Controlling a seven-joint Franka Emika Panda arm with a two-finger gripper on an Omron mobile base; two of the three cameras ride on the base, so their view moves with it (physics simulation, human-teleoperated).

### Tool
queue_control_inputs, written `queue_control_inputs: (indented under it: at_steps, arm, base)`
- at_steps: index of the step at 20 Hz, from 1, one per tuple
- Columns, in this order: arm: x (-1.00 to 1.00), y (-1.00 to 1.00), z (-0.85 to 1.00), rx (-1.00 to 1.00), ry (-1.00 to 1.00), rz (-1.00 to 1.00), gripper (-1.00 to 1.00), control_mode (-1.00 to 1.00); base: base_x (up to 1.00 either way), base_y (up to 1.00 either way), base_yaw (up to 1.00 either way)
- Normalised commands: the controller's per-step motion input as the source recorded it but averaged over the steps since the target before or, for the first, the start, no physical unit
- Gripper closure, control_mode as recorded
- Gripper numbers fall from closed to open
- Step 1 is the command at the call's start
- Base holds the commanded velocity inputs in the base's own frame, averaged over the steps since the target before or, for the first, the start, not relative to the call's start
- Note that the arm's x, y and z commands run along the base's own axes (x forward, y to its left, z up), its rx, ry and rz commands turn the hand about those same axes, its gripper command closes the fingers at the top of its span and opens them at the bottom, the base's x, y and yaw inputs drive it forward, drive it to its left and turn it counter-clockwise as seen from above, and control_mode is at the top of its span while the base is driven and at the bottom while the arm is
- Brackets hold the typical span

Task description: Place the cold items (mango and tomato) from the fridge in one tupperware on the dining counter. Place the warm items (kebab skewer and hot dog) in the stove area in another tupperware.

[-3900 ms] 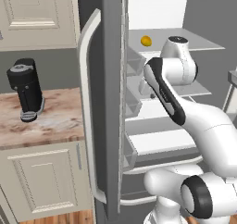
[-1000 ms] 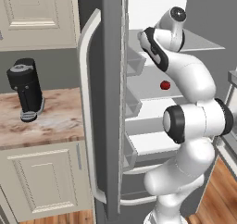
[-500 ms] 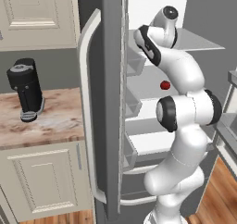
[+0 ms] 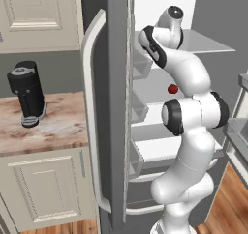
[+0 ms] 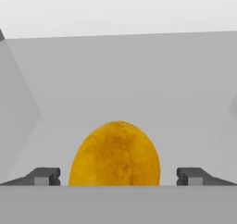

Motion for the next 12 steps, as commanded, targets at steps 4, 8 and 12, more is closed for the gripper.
queue_control_inputs:
  at_steps: [4, 8, 12]
  arm:
    - [0.02, 0.00, -0.15, 0.00, 0.01, 0.01, -1.00, -1.00]
    - [0.00, 0.00, 0.00, 0.00, 0.00, 0.00, 1.00, -1.00]
    - [0.00, 0.00, -0.01, 0.00, -0.01, 0.00, 1.00, -1.00]
  base:
    - [0.00, 0.00, 0.00]
    - [0.00, 0.00, 0.00]
    - [0.00, 0.00, 0.00]
